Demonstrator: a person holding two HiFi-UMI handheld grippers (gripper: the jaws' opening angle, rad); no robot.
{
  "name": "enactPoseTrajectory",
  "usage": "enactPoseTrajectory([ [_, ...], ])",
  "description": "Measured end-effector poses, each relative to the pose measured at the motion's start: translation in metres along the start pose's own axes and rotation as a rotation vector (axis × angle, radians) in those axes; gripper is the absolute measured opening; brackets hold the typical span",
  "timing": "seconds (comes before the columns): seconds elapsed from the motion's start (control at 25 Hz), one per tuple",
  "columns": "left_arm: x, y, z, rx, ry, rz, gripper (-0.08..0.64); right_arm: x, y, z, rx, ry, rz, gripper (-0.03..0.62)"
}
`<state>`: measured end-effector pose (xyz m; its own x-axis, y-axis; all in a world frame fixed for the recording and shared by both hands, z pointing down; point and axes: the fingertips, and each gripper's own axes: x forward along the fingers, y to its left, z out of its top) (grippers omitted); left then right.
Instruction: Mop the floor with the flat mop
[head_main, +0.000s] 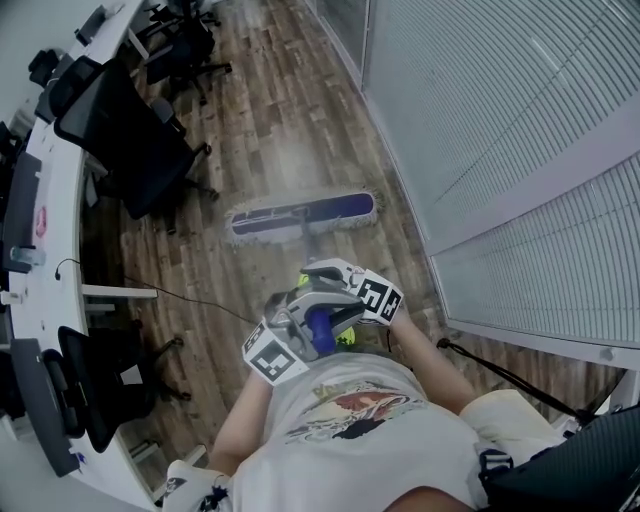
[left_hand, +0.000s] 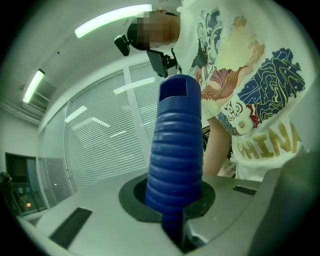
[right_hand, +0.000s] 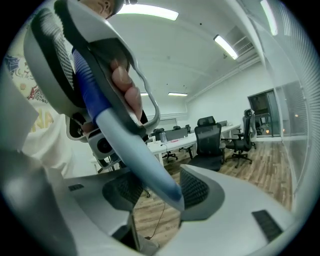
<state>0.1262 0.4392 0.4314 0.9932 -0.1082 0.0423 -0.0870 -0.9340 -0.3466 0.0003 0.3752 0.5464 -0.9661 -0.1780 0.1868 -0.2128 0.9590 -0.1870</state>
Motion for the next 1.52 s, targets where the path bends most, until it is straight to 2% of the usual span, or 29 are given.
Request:
enactPoseTrajectory([
  [0.24,-0.004,0.019,-0.015,0.006,0.021,-0.023,0.032,0.015,-0.02,-0.003,-0.053,0.106,0.091,0.202],
  [0.44,0.0,0.049,-0.031,0.014,0.026,-0.027,0.032,0.023,-0.055,0.001,-0.045,0.1,0.046,0.202],
  [0.72,-0.021,0.105,-0.055,0.016,0.008,-0.001,0.032,0.06,-0.104,0.013,-0.06,0.125,0.074,0.202],
  [0.88,-0.041,0.156,-0.07,0.014,-0.01,0.019,0.032,0.091,-0.146,0.029,-0.061,0.144,0.072,0.202],
  [1.2,-0.095,0.292,-0.104,-0.002,-0.056,0.029,0.032,0.172,-0.255,0.079,-0.056,0.179,0.054,0.202],
  [1.4,-0.129,0.35,-0.124,-0.004,-0.093,0.063,0.032,0.215,-0.299,0.099,-0.053,0.167,0.033,0.202],
  [1.52,-0.153,0.384,-0.137,-0.003,-0.109,0.089,0.032,0.243,-0.326,0.094,-0.053,0.176,0.038,0.202],
])
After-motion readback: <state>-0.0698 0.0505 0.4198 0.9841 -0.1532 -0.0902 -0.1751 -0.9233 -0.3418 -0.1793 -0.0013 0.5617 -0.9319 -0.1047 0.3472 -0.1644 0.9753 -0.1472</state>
